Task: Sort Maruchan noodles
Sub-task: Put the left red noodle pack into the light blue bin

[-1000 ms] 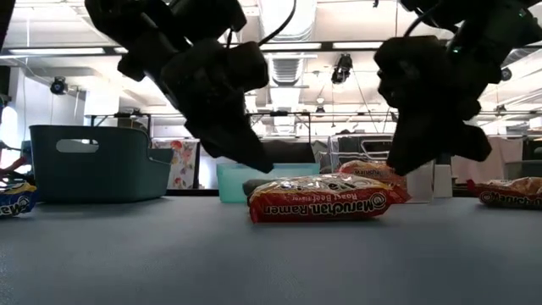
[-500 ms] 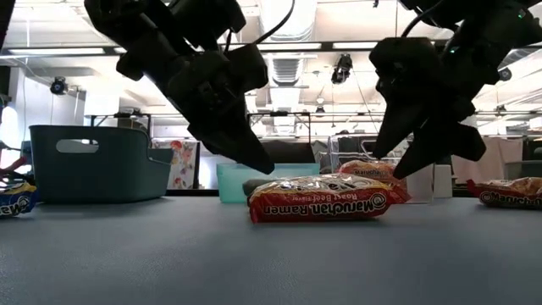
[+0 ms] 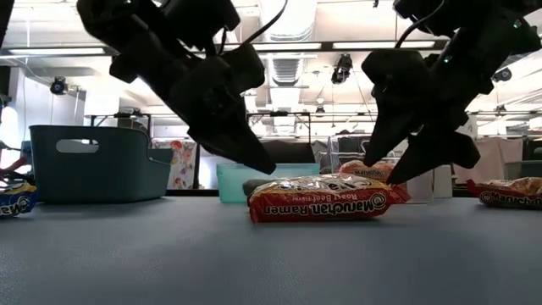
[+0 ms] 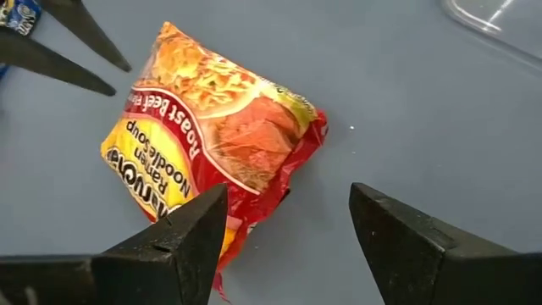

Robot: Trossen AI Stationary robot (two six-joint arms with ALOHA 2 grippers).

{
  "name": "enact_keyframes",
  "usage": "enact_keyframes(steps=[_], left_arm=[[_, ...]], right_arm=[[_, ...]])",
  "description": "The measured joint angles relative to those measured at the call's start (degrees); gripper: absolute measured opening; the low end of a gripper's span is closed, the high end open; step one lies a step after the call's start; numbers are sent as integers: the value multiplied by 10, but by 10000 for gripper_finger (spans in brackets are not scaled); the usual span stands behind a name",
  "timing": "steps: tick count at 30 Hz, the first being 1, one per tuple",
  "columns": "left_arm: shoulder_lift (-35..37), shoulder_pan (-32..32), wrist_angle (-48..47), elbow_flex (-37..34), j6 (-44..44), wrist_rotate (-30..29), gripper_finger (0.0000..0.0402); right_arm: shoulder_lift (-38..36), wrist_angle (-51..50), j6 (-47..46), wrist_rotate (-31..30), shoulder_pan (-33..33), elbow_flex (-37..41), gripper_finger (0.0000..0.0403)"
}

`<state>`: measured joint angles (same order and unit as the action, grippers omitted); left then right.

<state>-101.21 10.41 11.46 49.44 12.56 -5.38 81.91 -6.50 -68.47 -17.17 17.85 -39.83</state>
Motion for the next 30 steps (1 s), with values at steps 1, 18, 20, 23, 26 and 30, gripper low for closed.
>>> enact_keyframes(steps=[1, 18, 20, 23, 26, 30], left_arm=[[0, 0, 15, -7, 0, 0, 52], [-16, 0, 106, -62, 22, -2, 52], [-24, 0, 106, -62, 31, 1, 52], [-33, 0, 106, -62, 45, 3, 52], [-37, 0, 106, -62, 59, 4, 52], [-43, 0, 106, -61, 69, 10, 52]], right_arm=[[1, 0, 0, 0, 0, 0, 240], [50, 97, 24, 26, 0, 7, 247], [55, 106, 25, 26, 0, 7, 247], [63, 112, 25, 26, 0, 7, 247], [74, 137, 30, 26, 0, 7, 246], [84, 177, 42, 26, 0, 8, 245]])
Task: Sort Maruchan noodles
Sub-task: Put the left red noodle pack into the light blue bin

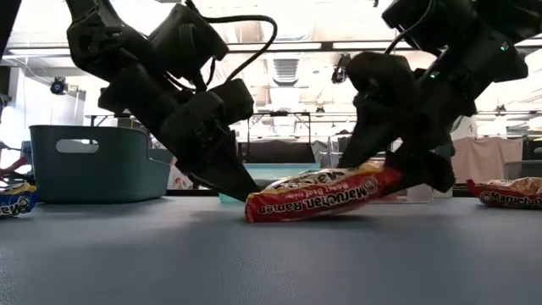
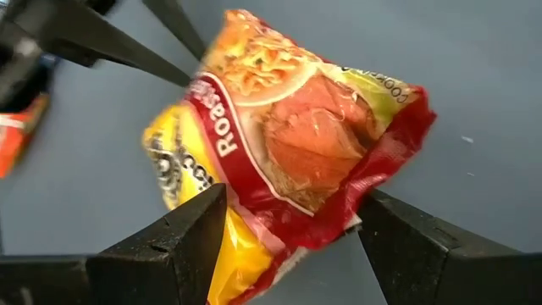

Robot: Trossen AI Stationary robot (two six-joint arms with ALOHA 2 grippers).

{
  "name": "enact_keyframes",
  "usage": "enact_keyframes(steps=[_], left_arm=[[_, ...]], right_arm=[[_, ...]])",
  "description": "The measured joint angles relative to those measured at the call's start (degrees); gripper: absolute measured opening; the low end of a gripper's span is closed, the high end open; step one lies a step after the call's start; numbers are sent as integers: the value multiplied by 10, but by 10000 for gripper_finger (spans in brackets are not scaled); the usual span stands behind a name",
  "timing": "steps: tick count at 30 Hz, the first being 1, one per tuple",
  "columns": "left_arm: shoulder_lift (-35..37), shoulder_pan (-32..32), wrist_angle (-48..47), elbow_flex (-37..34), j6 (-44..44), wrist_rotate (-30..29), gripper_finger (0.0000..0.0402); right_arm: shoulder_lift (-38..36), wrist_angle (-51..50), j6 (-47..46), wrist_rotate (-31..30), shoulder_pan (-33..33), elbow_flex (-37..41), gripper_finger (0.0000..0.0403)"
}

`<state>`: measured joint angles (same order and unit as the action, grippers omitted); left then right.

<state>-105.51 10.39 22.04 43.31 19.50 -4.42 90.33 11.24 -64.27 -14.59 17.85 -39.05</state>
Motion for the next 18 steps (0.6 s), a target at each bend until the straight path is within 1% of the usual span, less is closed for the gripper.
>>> enact_keyframes(steps=[6, 9, 12, 18], left_arm=[[-1, 0, -2, 0, 3, 6, 52], [-1, 0, -1, 0, 1, 7, 52], [-1, 0, 1, 0, 0, 7, 52], [-1, 0, 7, -1, -7, 8, 52]], right_arm=[[7, 45, 8, 0, -2, 0, 244], [7, 46, 9, -3, -5, 0, 234], [7, 50, 6, -4, -8, 0, 213], [7, 51, 4, -4, -10, 0, 155]])
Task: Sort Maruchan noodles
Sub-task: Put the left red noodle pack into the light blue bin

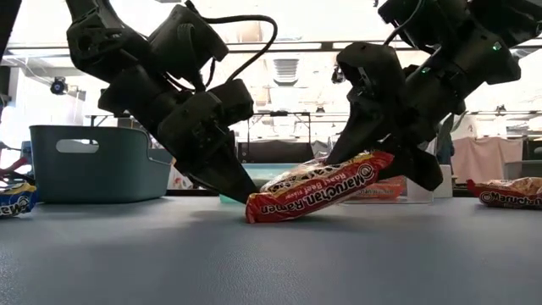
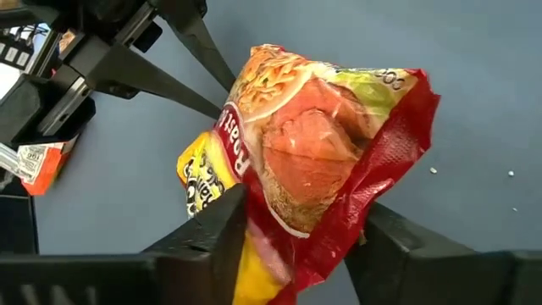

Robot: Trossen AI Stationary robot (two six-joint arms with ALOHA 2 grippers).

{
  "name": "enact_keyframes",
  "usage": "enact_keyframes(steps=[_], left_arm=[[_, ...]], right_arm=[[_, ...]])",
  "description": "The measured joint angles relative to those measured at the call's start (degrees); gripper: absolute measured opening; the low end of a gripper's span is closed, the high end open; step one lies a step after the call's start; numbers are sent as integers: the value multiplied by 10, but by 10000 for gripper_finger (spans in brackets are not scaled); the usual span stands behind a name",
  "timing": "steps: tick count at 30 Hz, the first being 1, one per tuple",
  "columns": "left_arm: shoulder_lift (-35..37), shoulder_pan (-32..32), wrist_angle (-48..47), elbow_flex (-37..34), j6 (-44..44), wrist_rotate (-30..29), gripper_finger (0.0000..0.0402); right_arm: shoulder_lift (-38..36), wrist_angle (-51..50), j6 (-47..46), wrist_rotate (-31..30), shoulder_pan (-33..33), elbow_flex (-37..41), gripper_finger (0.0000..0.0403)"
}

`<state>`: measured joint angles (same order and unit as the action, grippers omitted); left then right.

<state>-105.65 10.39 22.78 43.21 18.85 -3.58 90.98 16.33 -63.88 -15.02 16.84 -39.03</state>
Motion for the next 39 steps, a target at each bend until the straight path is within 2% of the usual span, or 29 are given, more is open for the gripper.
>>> enact_keyframes(steps=[8, 16, 23, 29, 34, 39], left_arm=[[23, 1, -3, -2, -36, -4, 52], [105, 0, -46, -1, -113, -74, 52], [196, -1, -99, -4, -187, -99, 52], [290, -1, -120, -24, -256, -167, 52], [369, -2, -120, -54, -291, -216, 52], [431, -6, -114, -85, -305, -254, 52]], right_arm=[[-4, -2, 6, 2, 0, 0, 83], [-30, -4, 36, 4, -9, 0, 50], [-83, -4, 70, 2, -30, 0, 44], [-133, -14, 109, -2, -61, -2, 43], [-151, -17, 166, -17, -107, -35, 43], [-139, -112, 196, -16, -170, -102, 43]])
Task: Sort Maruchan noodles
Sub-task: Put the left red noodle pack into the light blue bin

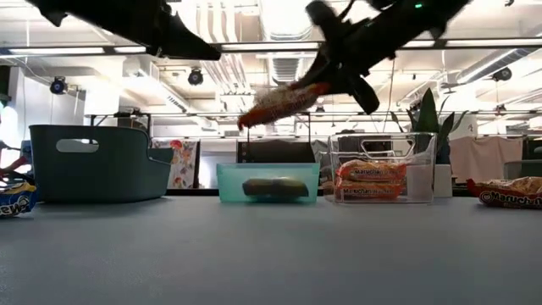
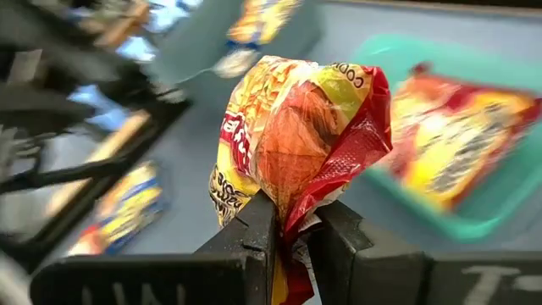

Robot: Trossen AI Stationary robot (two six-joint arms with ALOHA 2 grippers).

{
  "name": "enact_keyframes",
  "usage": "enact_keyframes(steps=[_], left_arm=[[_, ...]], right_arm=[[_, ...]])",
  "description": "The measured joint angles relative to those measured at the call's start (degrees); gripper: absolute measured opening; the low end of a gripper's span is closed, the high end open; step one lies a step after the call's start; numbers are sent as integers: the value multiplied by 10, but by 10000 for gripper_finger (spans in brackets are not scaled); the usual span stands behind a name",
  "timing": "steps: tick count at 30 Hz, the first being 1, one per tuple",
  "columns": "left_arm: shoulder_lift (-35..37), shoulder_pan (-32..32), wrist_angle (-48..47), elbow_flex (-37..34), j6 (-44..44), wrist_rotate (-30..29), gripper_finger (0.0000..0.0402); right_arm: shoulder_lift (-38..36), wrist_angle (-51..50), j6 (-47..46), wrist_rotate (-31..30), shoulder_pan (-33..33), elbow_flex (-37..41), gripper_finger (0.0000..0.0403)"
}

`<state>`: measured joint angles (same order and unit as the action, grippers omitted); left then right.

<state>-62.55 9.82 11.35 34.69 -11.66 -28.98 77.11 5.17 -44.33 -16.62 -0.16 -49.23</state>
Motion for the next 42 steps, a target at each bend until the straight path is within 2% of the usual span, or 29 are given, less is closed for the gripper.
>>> enact_keyframes(steps=[5, 8, 23, 33, 42], left_arm=[[37, -5, 9, -25, 1, -72, 52], [50, -5, 6, -36, 4, -93, 52], [54, -7, 5, -53, 8, -109, 52], [54, -7, 6, -55, 14, -111, 52], [53, -7, 5, -56, 19, -110, 52]], right_arm=[[37, -116, 33, -3, -58, -86, 43], [68, -139, 56, 1, -82, -139, 43], [269, -418, 79, 1, -106, -423, 43], [325, -472, 53, 6, -107, -498, 43], [345, -469, 39, 6, -107, -510, 49]])
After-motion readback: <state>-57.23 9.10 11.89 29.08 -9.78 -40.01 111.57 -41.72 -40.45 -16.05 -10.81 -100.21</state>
